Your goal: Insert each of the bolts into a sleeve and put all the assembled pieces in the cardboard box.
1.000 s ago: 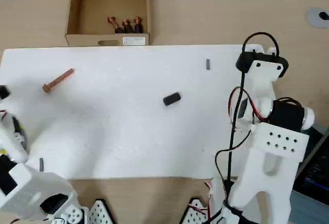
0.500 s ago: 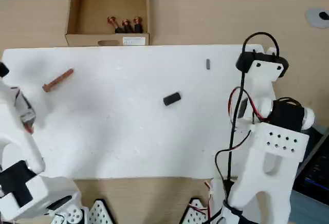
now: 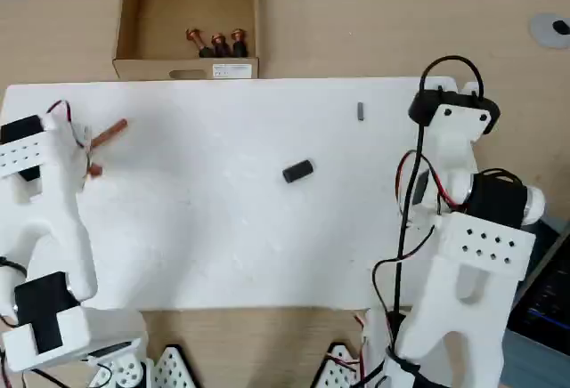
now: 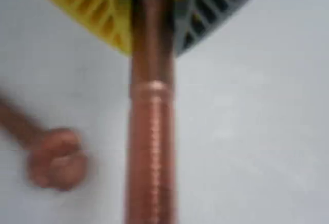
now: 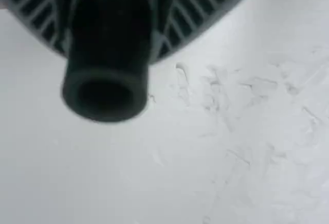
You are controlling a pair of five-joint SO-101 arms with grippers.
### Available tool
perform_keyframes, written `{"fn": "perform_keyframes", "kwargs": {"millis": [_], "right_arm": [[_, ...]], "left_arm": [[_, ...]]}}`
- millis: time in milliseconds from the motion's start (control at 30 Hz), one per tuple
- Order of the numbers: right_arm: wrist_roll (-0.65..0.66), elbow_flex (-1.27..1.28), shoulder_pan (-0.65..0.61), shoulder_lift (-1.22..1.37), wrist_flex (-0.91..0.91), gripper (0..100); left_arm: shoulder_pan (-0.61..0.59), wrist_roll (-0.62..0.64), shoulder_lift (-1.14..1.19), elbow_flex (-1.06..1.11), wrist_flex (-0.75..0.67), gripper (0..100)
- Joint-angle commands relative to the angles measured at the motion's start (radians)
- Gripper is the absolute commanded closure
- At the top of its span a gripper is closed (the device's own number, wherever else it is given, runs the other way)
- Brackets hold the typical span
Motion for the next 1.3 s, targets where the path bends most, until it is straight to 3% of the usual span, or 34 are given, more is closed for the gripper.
{"fn": "perform_keyframes", "kwargs": {"millis": [0,200,400,667,800,1033,1100,1267], "right_arm": [[-0.008,-0.001,0.010,-0.036,0.000,98.9],[-0.008,-0.001,0.010,-0.036,-0.002,98.9],[-0.008,-0.001,0.010,-0.036,-0.008,98.9],[-0.008,-0.001,0.010,-0.036,-0.029,98.9],[-0.008,-0.001,0.010,-0.036,-0.029,98.9],[-0.008,-0.001,0.010,-0.036,-0.028,98.9],[-0.008,-0.001,0.010,-0.036,-0.028,98.9],[-0.008,-0.001,0.010,-0.036,-0.029,98.9]], "left_arm": [[0.057,0.095,-0.045,0.020,-0.091,99],[0.107,0.161,-0.045,0.104,-0.204,99],[0.127,0.170,-0.045,0.120,-0.215,99],[0.157,0.163,-0.053,0.115,-0.209,78],[0.163,0.104,-0.056,0.112,-0.209,82],[0.153,-0.012,-0.056,0.112,-0.201,100],[0.153,-0.061,-0.068,0.081,-0.141,99],[0.172,-0.222,-0.125,-0.137,0.164,100]]}}
